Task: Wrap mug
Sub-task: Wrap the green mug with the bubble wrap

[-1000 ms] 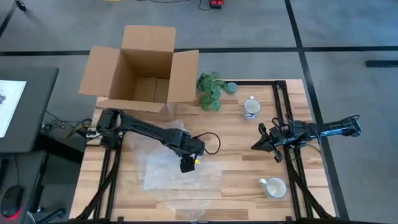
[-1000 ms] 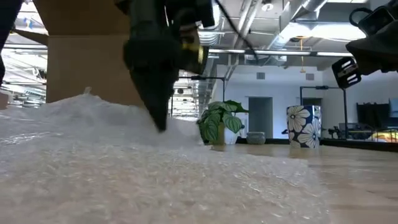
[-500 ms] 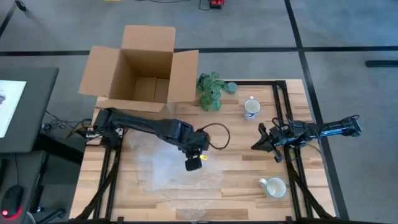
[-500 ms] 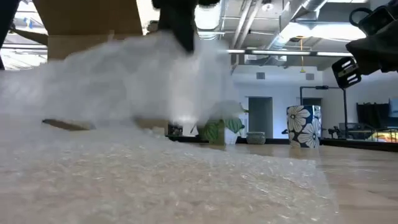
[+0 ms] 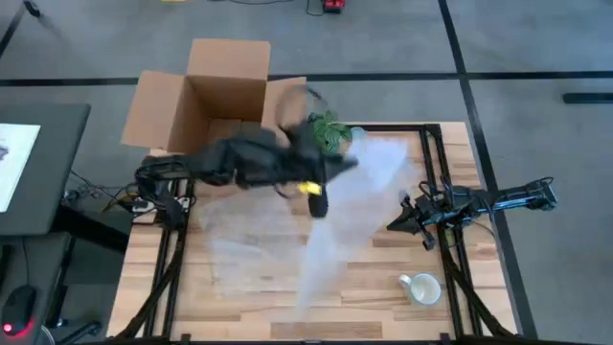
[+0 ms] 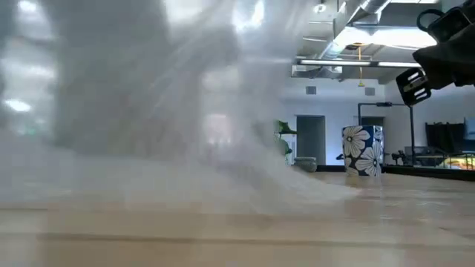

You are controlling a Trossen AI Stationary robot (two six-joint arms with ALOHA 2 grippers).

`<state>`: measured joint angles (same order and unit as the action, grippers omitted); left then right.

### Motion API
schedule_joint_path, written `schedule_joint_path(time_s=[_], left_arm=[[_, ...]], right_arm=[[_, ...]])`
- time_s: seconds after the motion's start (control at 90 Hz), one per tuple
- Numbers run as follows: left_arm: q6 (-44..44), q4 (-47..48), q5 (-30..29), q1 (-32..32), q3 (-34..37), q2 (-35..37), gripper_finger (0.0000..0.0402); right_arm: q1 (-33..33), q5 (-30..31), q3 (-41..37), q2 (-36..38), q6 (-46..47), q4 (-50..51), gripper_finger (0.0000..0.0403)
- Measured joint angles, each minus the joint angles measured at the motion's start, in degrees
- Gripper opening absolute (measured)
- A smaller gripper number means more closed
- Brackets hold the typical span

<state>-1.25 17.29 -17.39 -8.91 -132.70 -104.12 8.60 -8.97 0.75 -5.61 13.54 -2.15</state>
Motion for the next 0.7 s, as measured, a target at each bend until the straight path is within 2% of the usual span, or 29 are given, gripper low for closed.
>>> schedule_joint_path(time_s=[0.089, 0.189, 0.222, 0.367, 0.522, 0.611, 0.7], left_arm=[[-5.4, -10.0, 0.2, -0.6, 0.0, 0.2, 0.0000], [-9.1, -10.6, -2.2, -3.1, 0.0, 0.5, 0.0000], [-9.8, -9.3, -4.5, -4.2, 0.0, 0.5, 0.0000], [-8.5, 2.4, -21.8, -10.5, 0.1, 0.3, 0.0000], [5.1, 15.8, -36.4, -16.2, 2.3, -0.1, 0.0000], [17.8, 26.6, -45.2, -20.0, 5.5, 0.1, 0.0000], [34.1, 39.3, -50.8, -23.8, 8.6, 0.1, 0.0000]], right_arm=[[0.0, 0.0, 0.0, 0.0, 0.0, 0.0, 0.0000], [0.0, 0.0, 0.0, 0.0, 0.0, 0.0, 0.0000], [0.0, 0.0, 0.0, 0.0, 0.0, 0.0, 0.0000], [0.0, 0.0, 0.0, 0.0, 0.0, 0.0, 0.0000], [0.0, 0.0, 0.0, 0.0, 0.0, 0.0, 0.0000], [0.0, 0.0, 0.0, 0.0, 0.0, 0.0, 0.0000], [0.0, 0.0, 0.0, 0.0, 0.0, 0.0, 0.0000]])
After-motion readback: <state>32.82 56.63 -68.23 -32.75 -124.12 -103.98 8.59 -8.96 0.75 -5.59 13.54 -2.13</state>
